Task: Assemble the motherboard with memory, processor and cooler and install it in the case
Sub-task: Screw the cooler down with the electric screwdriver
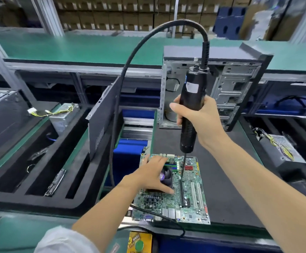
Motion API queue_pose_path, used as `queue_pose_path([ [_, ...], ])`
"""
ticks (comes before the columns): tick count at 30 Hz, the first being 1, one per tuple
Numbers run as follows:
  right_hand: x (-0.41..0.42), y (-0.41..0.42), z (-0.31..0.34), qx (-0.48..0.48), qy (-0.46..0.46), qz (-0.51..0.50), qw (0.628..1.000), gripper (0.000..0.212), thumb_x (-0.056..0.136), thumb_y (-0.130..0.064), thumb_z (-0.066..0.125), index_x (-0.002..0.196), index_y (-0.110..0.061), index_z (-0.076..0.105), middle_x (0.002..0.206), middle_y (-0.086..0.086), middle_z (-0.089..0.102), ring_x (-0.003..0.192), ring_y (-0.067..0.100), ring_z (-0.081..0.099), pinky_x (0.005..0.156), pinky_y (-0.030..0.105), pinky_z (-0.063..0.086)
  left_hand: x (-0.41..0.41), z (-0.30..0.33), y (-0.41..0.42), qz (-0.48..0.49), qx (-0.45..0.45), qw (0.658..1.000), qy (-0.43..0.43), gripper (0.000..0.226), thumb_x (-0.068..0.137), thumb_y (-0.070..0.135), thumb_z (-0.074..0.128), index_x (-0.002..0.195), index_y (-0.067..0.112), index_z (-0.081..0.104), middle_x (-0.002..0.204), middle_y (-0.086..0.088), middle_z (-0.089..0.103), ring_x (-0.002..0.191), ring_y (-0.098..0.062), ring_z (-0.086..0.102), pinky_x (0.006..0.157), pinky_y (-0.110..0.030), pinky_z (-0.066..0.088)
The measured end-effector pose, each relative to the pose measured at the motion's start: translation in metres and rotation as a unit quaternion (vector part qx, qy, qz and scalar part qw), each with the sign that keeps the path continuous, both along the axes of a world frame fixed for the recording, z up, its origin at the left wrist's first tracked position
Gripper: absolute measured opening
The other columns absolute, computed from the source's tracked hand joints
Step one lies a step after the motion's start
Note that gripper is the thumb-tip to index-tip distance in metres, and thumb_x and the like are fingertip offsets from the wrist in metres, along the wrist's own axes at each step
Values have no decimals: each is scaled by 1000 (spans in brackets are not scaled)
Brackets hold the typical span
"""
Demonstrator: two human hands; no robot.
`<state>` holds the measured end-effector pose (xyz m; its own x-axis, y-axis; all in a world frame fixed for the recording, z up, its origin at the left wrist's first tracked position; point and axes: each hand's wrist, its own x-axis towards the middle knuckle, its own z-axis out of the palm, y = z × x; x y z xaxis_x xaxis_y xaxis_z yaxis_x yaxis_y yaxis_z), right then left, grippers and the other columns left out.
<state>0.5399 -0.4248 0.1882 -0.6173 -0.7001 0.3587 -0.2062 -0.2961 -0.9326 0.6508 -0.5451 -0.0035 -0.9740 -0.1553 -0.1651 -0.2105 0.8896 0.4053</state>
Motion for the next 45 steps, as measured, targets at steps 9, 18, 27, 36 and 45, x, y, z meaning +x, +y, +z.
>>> queue_pose_path([
  [9,-14,-8,-1,-14,-22,2,1000,9,80,-1,70,81,-3,62,61,2,60,52,18,55,53,26,48,-14,-7,6,-60,-137,989,3,103,56,89,52,122,11,45,124,-2,48,124,-21,39,117,-52,2],
  [18,-16,-13,-14,-31,-19,-6,999,9,80,-4,70,78,-8,62,57,1,56,48,18,50,54,24,45,-15,-20,12,-24,-195,980,33,76,60,88,43,95,20,39,91,9,33,87,-15,38,87,-39,32],
  [27,-23,-11,-23,-32,-9,-31,999,8,80,-7,70,82,-7,63,56,0,57,47,17,50,55,21,46,-16,-24,11,-33,-217,975,33,76,63,89,37,95,20,36,89,8,31,82,-13,27,78,-36,25],
  [36,-36,-6,-24,-30,0,-37,999,10,81,-3,69,78,-9,62,54,-5,57,45,15,50,53,20,45,-19,-21,13,-37,-215,976,26,73,63,88,36,91,22,31,90,6,37,82,-16,34,82,-38,31],
  [45,-39,-6,-31,-20,-1,-33,999,8,81,-3,69,81,-6,62,55,-5,57,46,17,49,54,20,45,-16,-9,7,6,-36,999,-25,103,53,94,47,127,23,38,119,13,42,111,-7,34,104,-37,18],
])
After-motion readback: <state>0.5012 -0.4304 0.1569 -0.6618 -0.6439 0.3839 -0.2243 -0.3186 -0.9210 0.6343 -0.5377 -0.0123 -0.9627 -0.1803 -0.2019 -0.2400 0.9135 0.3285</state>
